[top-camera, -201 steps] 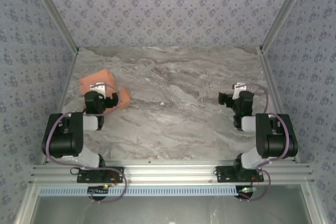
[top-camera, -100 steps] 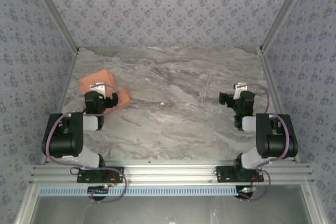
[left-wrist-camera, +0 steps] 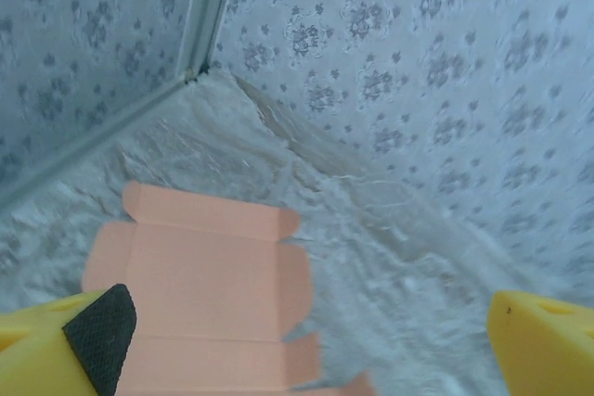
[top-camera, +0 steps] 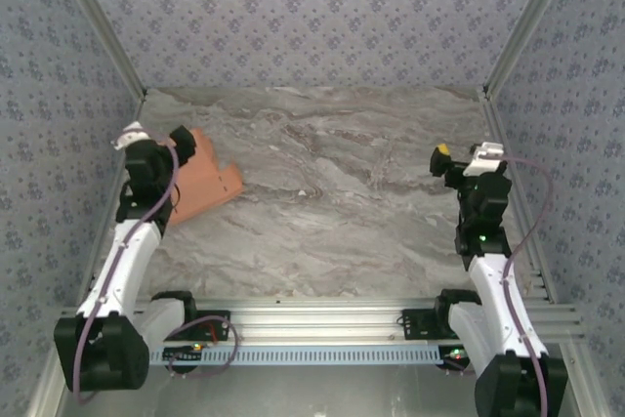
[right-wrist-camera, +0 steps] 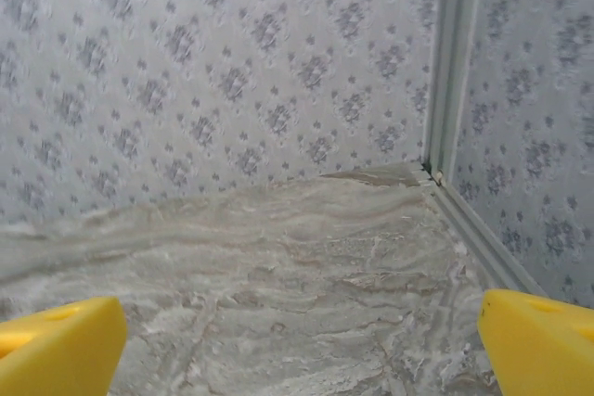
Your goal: Fold the paper box
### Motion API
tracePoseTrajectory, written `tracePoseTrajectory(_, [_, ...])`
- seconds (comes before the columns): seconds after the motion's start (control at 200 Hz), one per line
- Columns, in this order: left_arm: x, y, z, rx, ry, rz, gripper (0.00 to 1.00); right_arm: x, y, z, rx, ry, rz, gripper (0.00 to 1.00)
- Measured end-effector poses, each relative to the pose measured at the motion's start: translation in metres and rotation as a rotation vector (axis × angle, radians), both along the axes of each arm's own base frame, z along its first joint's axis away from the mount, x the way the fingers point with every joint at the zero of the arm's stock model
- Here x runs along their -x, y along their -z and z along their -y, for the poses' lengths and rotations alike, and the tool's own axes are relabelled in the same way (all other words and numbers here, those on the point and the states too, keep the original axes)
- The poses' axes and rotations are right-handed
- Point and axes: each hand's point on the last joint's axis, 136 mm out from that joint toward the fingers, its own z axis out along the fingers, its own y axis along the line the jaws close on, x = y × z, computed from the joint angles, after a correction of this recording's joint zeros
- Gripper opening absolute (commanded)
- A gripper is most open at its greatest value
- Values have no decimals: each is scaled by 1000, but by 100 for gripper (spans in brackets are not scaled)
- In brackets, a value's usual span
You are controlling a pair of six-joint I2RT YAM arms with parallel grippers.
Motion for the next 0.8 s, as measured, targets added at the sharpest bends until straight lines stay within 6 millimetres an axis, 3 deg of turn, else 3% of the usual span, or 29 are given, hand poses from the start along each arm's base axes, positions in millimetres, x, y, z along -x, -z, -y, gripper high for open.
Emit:
tracePoseTrajectory(0.095, [-6, -4, 7, 72, 31, -55, 99, 5, -5, 11, -132, 64, -42, 100])
tracePoseTrajectory(0.185, [-24, 11, 36, 81, 128, -173, 99, 3, 3, 12, -218, 74, -108, 100])
tracePoseTrajectory(0.395, [-61, 95, 100, 131, 258, -577, 99, -3, 63, -15, -303, -17, -354, 97])
tracePoseTrajectory(0.54, [-65, 131, 132, 17, 256, -784, 97, 1, 80, -32, -313, -75, -433, 97])
tracePoseTrajectory(0.62, [-67, 141, 138, -34, 252, -860, 92, 5, 86, -36, -306, -90, -464, 97])
tracePoseTrajectory(0.8, [-83, 172, 129, -109, 199, -1009, 80, 12, 96, -38, -284, -96, -518, 97])
